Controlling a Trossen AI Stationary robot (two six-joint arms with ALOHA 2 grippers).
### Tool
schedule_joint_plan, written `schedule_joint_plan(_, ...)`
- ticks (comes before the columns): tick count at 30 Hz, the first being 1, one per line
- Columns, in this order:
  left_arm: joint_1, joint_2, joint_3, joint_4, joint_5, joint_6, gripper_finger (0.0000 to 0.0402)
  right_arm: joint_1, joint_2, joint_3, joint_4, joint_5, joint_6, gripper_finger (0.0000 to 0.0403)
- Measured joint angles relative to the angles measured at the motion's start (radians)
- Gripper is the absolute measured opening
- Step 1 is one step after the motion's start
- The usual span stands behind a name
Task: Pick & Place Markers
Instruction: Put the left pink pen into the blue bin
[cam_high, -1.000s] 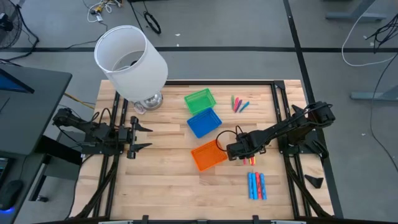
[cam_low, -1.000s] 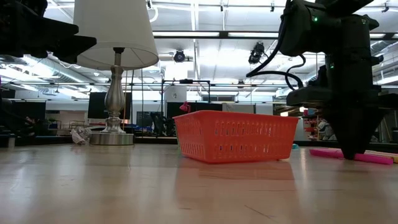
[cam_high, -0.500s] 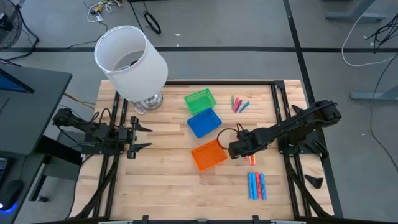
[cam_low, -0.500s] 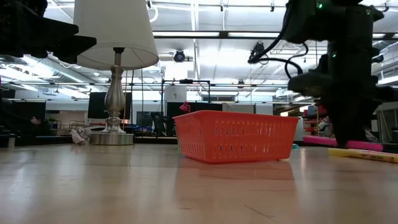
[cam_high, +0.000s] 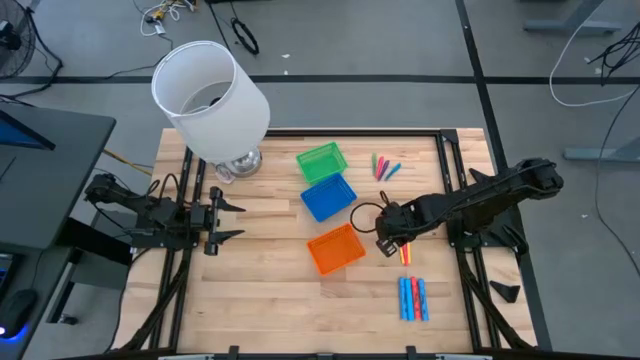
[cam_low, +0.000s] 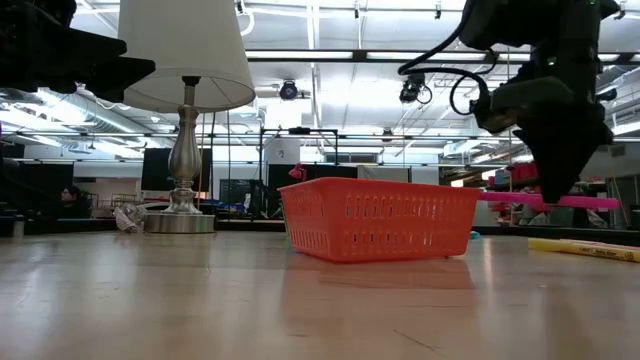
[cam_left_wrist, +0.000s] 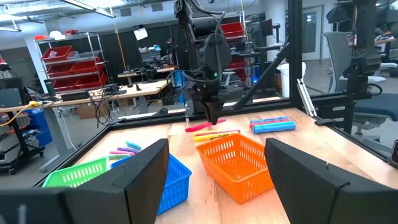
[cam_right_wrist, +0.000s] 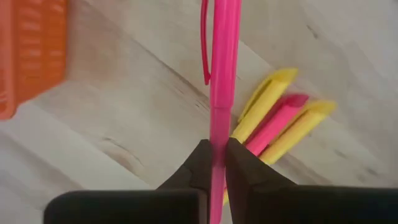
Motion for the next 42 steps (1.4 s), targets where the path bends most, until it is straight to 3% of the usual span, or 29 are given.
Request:
schedule_joint_plan(7,0.0,0.0,0.0,0.0,0.0,0.0,0.0273,-0.047,0.0,0.0,0.0,-0.052,-0.183,0.0022)
schedule_joint_plan(35,0.0,0.0,0.0,0.0,0.0,0.0,0.0273,-0.109,0.0,0.003,-0.013,-0.054,-0.954,0.0022)
schedule_joint_plan(42,0.0,0.0,0.0,0.0,0.0,0.0,0.0273,-0.109,0.0,0.112,-0.137,-0.051,-1.043,0.0022)
